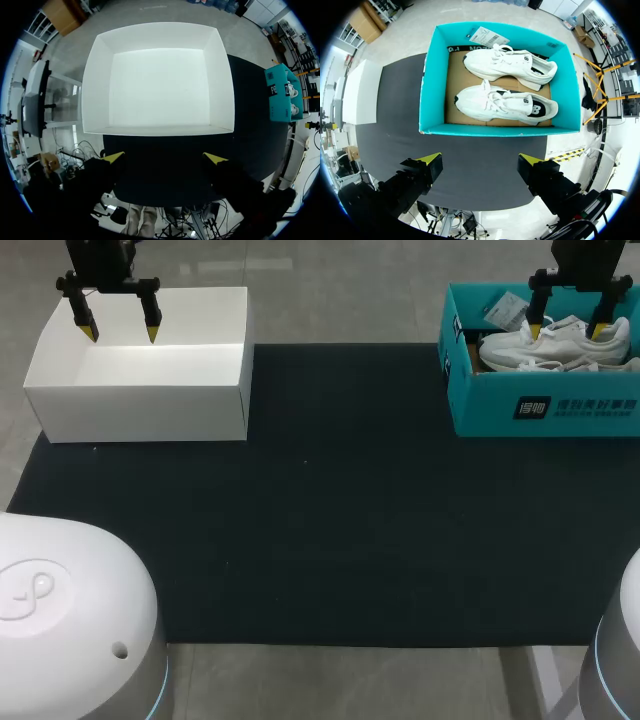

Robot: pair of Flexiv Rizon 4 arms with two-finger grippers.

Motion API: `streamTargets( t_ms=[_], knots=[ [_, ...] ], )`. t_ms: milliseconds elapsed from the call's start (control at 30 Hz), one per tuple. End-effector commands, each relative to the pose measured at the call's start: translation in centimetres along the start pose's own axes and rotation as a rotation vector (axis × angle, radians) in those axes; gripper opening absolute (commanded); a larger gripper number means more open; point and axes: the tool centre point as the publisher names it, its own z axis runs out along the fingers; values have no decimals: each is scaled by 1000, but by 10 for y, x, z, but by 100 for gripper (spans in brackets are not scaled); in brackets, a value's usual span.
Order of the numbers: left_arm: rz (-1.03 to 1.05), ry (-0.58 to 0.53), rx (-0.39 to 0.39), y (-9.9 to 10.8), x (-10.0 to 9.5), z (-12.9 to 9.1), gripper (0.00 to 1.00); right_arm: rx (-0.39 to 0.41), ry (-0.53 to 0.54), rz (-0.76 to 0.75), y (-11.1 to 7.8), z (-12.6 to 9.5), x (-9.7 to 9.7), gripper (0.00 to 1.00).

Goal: Take the shoe out of the shoebox, open the shoe tongue, remove and reinsert the insole, then place the shoe into the shoebox

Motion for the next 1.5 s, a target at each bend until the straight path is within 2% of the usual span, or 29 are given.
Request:
streamTargets(
  t_ms=[33,500,633,767,967,1233,1500],
  knots=[
    [1,2,2,0,-1,1,100,0,0,0,0,0,0,100],
    [1,2,2,0,-1,1,100,-4,-3,11,0,3,-3,100],
    [1,2,2,0,-1,1,100,-25,-41,78,3,9,-29,100],
    [1,2,2,0,-1,1,100,-43,-83,128,7,16,-64,100],
    [1,2,2,0,-1,1,100,-46,-154,157,23,27,-111,100],
    [1,2,2,0,-1,1,100,-41,-190,185,45,46,-148,100],
    [1,2,2,0,-1,1,100,-96,-180,251,55,68,-173,100]
  ],
)
